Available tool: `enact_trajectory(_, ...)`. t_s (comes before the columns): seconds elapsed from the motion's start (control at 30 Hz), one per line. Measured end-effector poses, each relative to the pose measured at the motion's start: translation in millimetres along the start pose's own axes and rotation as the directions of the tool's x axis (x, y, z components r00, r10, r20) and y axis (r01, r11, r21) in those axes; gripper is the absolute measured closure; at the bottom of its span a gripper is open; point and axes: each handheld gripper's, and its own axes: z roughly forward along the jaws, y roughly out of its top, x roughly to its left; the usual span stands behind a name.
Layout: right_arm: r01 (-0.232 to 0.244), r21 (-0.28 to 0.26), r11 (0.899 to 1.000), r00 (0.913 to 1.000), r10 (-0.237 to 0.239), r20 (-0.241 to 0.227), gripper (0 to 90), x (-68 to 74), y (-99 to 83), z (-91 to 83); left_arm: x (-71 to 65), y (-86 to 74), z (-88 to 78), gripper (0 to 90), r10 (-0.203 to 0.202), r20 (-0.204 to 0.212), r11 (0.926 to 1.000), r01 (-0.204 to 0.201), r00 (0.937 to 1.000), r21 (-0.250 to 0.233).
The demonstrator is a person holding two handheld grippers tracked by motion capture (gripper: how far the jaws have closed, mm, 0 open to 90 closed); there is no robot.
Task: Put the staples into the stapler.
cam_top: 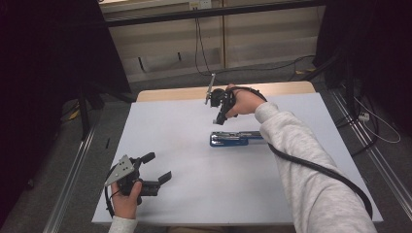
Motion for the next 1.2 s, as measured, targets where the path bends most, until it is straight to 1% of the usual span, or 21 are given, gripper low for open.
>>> enact_trajectory(0.03, 0.011, -0.007, 1.000, 0.9999, -0.011, -0.010, 78.4, 0.4, 0.0, 0.4, 0.0, -0.1, 0.3, 4.2, -0.002, 0.003, 1.0000, 0.002, 1.0000, 0.001)
enact_trajectory(0.1, 0.010, 0.000, 1.000, 1.0000, -0.010, -0.001, 78.5, 2.5, 0.6, 0.5, 0.1, -0.2, 0.6, 4.2, 0.002, 0.002, 1.0000, -0.002, 1.0000, 0.004)
enact_trajectory(0.13, 0.005, -0.002, 1.000, 0.9999, -0.005, -0.010, 78.5, 3.3, 0.7, 1.1, 0.1, -0.2, 0.6, 4.2, 0.002, 0.002, 1.0000, -0.002, 1.0000, 0.004)
enact_trajectory(0.17, 0.012, -0.003, 1.000, 0.9998, -0.012, -0.015, 78.5, 3.9, 0.7, 1.3, 0.4, 0.0, 0.4, 4.2, 0.005, 0.000, 1.0000, -0.005, 1.0000, 0.005)
enact_trajectory(0.23, 0.007, 0.005, 1.000, 0.9999, -0.007, -0.015, 78.5, 5.5, 1.2, 2.1, 0.3, -0.1, 0.6, 4.2, 0.001, -0.001, 1.0000, -0.001, 1.0000, 0.005)
enact_trajectory(0.27, 0.017, -0.004, 1.000, 0.9996, -0.017, -0.024, 78.5, 5.7, 1.2, 3.3, 0.4, -0.2, 0.6, 4.2, 0.001, -0.001, 1.0000, -0.001, 1.0000, 0.005)
enact_trajectory(0.37, 0.016, -0.005, 1.000, 0.9997, -0.016, -0.018, 78.5, 7.7, 1.7, 4.4, 0.2, -0.1, 0.7, 4.2, 0.001, 0.000, 1.0000, -0.001, 1.0000, 0.005)
enact_trajectory(0.4, 0.021, 0.006, 1.000, 0.9993, -0.021, -0.033, 78.5, 9.1, 1.6, 4.3, 0.4, 0.0, 0.7, 4.2, 0.004, -0.001, 1.0000, -0.004, 1.0000, 0.006)
enact_trajectory(0.47, 0.019, 0.003, 1.000, 0.9995, -0.019, -0.026, 78.4, 10.4, 1.9, 5.0, 0.7, 0.0, 0.6, 4.2, 0.007, -0.006, 0.9999, -0.007, 1.0000, 0.009)
enact_trajectory(0.5, 0.023, -0.008, 1.000, 0.9991, -0.023, -0.035, 78.4, 10.8, 2.1, 5.9, 0.6, -0.1, 0.8, 4.2, 0.004, -0.003, 0.9999, -0.004, 1.0000, 0.009)
enact_trajectory(0.7, 0.030, 0.002, 1.000, 0.9987, -0.030, -0.040, 78.4, 12.6, 2.2, 8.2, 0.2, 0.2, 1.0, 4.2, 0.002, -0.001, 1.0000, -0.002, 1.0000, 0.008)
enact_trajectory(0.77, 0.022, 0.003, 1.000, 0.9991, -0.022, -0.036, 78.5, 12.7, 1.7, 8.2, 0.3, 0.0, 1.3, 4.2, 0.003, -0.002, 1.0000, -0.003, 1.0000, 0.008)
enact_trajectory(0.8, 0.014, -0.008, 1.000, 0.9991, -0.015, -0.040, 78.4, 12.8, 1.4, 8.6, 0.3, 0.0, 1.3, 4.2, 0.003, -0.002, 1.0000, -0.003, 1.0000, 0.008)
enact_trajectory(0.87, 0.017, -0.005, 1.000, 0.9992, -0.017, -0.037, 78.5, 12.5, 0.8, 8.8, 0.1, -0.1, 1.6, 4.2, 0.003, 0.000, 1.0000, -0.003, 1.0000, 0.009)
enact_trajectory(0.9, 0.018, 0.001, 1.000, 0.9989, -0.018, -0.044, 78.4, 12.1, 0.3, 8.8, 0.1, 0.0, 1.6, 4.2, 0.004, -0.001, 0.9999, -0.004, 1.0000, 0.009)
enact_trajectory(0.93, 0.008, 0.002, 1.000, 0.9990, -0.008, -0.044, 78.4, 12.8, 0.2, 9.3, 0.2, -0.1, 1.6, 4.2, 0.003, 0.000, 1.0000, -0.003, 1.0000, 0.009)
enact_trajectory(1.0, 0.013, 0.002, 1.000, 0.9991, -0.013, -0.039, 78.4, 12.8, 0.0, 9.9, 0.2, -0.1, 1.7, 4.2, 0.002, 0.000, 1.0000, -0.002, 1.0000, 0.010)
enact_trajectory(1.03, 0.018, 0.000, 1.000, 0.9985, -0.018, -0.051, 78.4, 12.5, -0.6, 11.6, 0.2, -0.1, 1.7, 4.2, 0.004, -0.002, 0.9999, -0.004, 1.0000, 0.011)
enact_trajectory(1.13, 0.013, -0.002, 1.000, 0.9989, -0.013, -0.045, 78.4, 12.8, -1.0, 12.7, 0.0, -0.1, 1.9, 4.2, 0.004, -0.002, 0.9999, -0.004, 1.0000, 0.011)
enact_trajectory(1.17, 0.009, -0.003, 1.000, 0.9986, -0.009, -0.053, 78.5, 12.7, -1.3, 13.2, -0.2, -0.2, 2.1, 4.2, 0.002, -0.001, 0.9999, -0.002, 1.0000, 0.010)
enact_trajectory(1.2, 0.016, 0.005, 1.000, 0.9988, -0.016, -0.046, 78.4, 12.6, -1.7, 13.7, -0.1, -0.2, 2.0, 4.2, 0.001, -0.001, 0.9999, -0.001, 1.0000, 0.010)
